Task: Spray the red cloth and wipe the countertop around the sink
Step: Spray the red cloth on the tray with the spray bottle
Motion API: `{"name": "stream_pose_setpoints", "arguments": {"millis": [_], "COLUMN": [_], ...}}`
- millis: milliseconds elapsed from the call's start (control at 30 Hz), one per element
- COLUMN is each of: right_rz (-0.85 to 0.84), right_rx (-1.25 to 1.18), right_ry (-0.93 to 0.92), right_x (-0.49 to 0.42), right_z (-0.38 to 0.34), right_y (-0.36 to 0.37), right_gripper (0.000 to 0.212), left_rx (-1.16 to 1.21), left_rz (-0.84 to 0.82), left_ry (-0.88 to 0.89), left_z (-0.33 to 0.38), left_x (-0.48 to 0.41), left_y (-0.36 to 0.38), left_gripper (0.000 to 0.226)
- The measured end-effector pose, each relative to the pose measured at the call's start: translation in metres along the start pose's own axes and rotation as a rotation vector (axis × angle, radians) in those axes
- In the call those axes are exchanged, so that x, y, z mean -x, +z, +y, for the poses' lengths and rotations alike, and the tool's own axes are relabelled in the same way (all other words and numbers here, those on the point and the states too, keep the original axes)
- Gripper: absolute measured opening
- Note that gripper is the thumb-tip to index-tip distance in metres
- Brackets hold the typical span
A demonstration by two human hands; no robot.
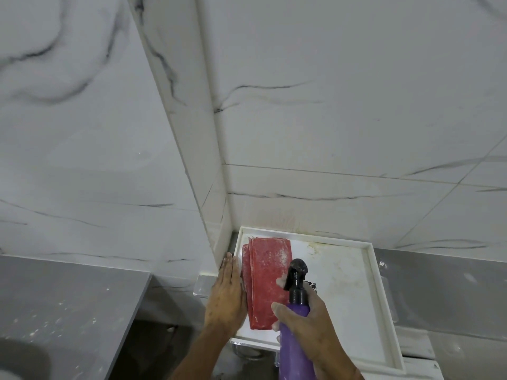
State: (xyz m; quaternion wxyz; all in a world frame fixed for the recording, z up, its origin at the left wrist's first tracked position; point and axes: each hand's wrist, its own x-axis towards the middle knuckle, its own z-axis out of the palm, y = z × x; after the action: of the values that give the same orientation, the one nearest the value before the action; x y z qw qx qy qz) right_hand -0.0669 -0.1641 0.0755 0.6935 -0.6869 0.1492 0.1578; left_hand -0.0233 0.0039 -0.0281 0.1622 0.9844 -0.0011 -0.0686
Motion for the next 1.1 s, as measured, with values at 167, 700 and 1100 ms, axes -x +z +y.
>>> {"name": "stream_pose_setpoints", "arguments": {"millis": [167,700,1100], "right_rz": [0.011,0.061,0.048], "right_rx": [-0.039,0.013,-0.013], "right_ry": [0.019,0.023,0.041], "right_x": [-0.0004,-0.0022,-0.0017], "right_z": [0.0004,-0.0005,-0.0007], "right_y": [0.0006,0.0043,0.0036], "right_gripper": [0.025,0.019,0.013], "left_rx": [0.001,0.006,-0.002], "left_rz": [0.027,0.033,0.042], "left_ry": [0.021,0.012,0.022], "left_z": [-0.0013,-0.0013,-0.002], "left_x": [0.0005,-0.0003,-0.001], "left_y": [0.0018,0.0015,0.0029], "left_gripper": [0.082,0.082,0.076]}}
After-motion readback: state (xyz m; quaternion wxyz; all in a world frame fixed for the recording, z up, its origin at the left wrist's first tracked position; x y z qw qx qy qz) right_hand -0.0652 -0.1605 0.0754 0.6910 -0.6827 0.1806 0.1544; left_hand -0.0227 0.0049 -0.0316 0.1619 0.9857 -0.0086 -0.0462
